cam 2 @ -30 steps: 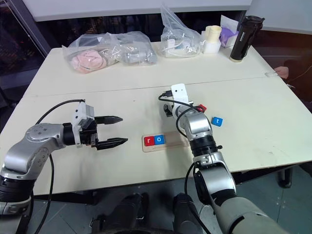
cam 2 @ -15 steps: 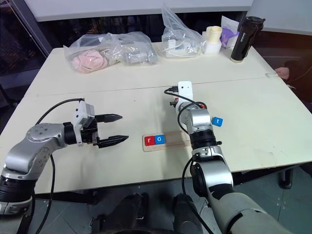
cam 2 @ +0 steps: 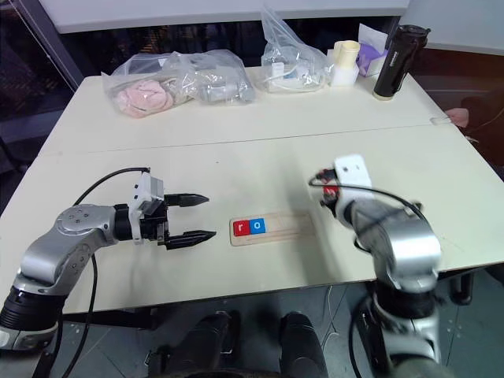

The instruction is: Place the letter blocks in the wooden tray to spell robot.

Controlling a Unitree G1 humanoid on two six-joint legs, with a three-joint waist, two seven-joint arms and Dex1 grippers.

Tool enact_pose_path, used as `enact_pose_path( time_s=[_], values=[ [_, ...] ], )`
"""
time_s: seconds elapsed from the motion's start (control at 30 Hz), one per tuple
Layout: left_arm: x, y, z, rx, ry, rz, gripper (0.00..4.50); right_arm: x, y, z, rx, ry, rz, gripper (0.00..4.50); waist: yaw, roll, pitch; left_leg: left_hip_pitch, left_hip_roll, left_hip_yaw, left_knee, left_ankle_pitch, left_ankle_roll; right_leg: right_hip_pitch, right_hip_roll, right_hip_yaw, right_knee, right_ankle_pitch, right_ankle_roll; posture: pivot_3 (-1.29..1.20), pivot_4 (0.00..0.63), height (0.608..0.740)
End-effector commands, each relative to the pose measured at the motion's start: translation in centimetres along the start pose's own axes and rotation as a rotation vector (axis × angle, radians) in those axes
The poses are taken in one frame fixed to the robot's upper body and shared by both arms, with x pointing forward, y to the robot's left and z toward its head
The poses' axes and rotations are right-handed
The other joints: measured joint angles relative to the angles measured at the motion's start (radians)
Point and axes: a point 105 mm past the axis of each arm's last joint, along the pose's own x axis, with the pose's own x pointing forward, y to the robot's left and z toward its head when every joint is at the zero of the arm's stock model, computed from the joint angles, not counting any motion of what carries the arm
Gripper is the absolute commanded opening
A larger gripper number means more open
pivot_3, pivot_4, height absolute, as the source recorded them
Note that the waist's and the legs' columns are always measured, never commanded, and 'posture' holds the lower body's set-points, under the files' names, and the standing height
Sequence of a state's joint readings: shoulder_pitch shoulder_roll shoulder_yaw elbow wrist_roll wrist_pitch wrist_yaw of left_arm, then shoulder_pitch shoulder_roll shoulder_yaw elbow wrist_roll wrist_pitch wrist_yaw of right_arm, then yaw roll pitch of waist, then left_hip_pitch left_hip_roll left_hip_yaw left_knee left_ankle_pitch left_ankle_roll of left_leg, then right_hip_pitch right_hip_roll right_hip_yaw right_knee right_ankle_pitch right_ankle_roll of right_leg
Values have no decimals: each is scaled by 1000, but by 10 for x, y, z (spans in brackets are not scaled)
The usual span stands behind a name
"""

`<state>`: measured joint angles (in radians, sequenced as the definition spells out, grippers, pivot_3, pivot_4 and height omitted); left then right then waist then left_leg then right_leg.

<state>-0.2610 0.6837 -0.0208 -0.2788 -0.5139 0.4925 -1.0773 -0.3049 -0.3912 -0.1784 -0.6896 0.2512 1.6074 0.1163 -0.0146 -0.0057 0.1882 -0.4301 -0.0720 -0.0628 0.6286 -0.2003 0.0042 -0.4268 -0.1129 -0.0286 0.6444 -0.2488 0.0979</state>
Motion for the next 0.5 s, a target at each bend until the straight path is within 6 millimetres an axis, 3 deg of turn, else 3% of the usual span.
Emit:
enact_pose_path(
  time_s=[0.03,0.3,0.4,0.5],
  values=[
    [1,-5,8,30,-34,-26,4500,-13,-2,0,8,-49,-19,1147,0,0,0,0,0,0,0,0,0,0,0,0,0,0,0,0,150,725],
    [3,-2,10,49,-31,-27,4500,-7,-3,-16,51,12,-27,1147,5,0,0,-1,0,0,0,0,0,1,-1,-1,-4,0,0,0,150,725],
    [2,-2,10,52,-28,-24,4500,-6,-3,-20,53,29,-17,2552,5,0,0,-1,0,0,-1,0,0,1,-1,-1,-5,0,0,0,150,725],
    [1,0,12,57,-35,-6,4500,-11,0,-11,-32,19,64,4042,5,0,0,-2,0,0,-1,0,1,1,-1,-2,-6,1,0,0,150,725]
  ],
)
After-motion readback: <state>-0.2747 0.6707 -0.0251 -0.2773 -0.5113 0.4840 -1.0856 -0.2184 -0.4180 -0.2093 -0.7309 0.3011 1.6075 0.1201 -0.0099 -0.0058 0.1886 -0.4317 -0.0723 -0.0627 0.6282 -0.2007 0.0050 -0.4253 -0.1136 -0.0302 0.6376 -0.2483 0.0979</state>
